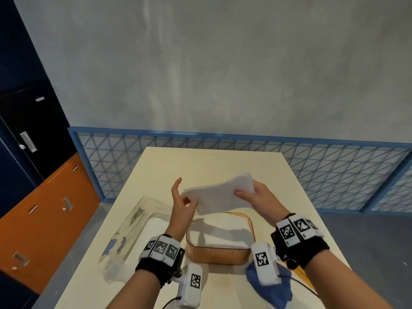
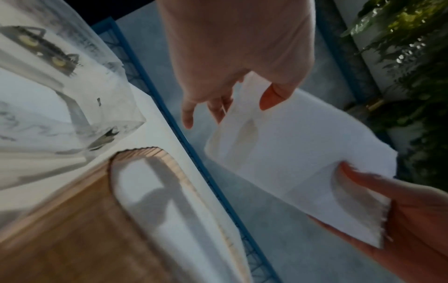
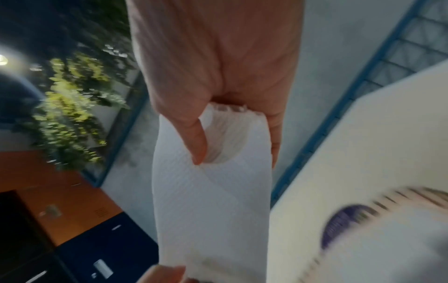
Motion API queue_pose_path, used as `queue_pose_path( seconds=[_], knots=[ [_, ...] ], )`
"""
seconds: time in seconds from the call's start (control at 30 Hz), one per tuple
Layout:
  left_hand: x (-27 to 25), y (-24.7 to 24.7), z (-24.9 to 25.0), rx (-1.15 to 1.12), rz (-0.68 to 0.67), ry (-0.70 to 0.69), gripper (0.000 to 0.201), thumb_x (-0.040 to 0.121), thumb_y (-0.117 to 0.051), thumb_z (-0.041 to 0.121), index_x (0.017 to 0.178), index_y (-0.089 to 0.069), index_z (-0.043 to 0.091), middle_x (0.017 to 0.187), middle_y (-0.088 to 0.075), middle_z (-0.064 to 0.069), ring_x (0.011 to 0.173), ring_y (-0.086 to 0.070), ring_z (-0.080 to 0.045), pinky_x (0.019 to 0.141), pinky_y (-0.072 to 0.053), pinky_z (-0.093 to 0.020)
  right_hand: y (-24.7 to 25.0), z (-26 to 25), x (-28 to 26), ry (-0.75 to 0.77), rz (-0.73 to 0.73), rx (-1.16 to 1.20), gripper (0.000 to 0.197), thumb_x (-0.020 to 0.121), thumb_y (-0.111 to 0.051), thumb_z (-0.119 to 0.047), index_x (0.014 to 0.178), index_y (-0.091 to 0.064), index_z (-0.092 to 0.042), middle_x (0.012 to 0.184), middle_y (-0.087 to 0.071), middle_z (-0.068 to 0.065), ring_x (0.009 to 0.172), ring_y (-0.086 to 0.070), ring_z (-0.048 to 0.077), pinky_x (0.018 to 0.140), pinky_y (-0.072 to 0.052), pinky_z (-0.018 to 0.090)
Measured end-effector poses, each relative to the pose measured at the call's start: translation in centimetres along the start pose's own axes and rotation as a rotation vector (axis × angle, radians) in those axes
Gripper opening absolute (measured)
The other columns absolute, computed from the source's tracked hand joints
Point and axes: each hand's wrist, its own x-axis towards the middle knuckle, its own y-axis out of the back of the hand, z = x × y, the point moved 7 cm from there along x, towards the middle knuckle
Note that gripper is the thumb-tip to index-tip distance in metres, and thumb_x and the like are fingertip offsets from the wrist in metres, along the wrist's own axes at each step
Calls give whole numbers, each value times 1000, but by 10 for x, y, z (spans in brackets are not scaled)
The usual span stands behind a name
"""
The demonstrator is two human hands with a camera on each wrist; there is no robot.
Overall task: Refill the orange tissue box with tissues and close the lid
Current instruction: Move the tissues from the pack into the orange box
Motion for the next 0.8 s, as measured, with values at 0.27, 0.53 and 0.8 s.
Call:
queue_pose_path(
  seconds=[0.27,0.53,0.8],
  knots=[
    [-10,-18,-8,259,-79,-60,68,93,-38,-2,147,-10,29,108,-51,-5,91,-54,-16,82,-42,-23,-4,85,-3,-194,216,-24,23,83,-66,-11,105,-61,-12,109,-65,16,101,-61,31,92,-49,46],
    [5,-18,-41,670,-85,169,73,92,-39,2,150,-2,24,102,-63,-13,89,-59,-28,90,-48,-42,-10,111,11,-368,145,-362,49,87,-60,-14,132,-46,-1,136,-52,15,125,-50,28,98,-40,28],
    [8,-21,-52,856,-105,70,69,93,-36,-1,150,-9,26,112,-59,-10,108,-54,-25,105,-34,-46,-16,113,14,-270,191,-423,43,88,-54,-2,130,-44,-5,120,-60,20,109,-58,30,76,-40,21]
  ],
)
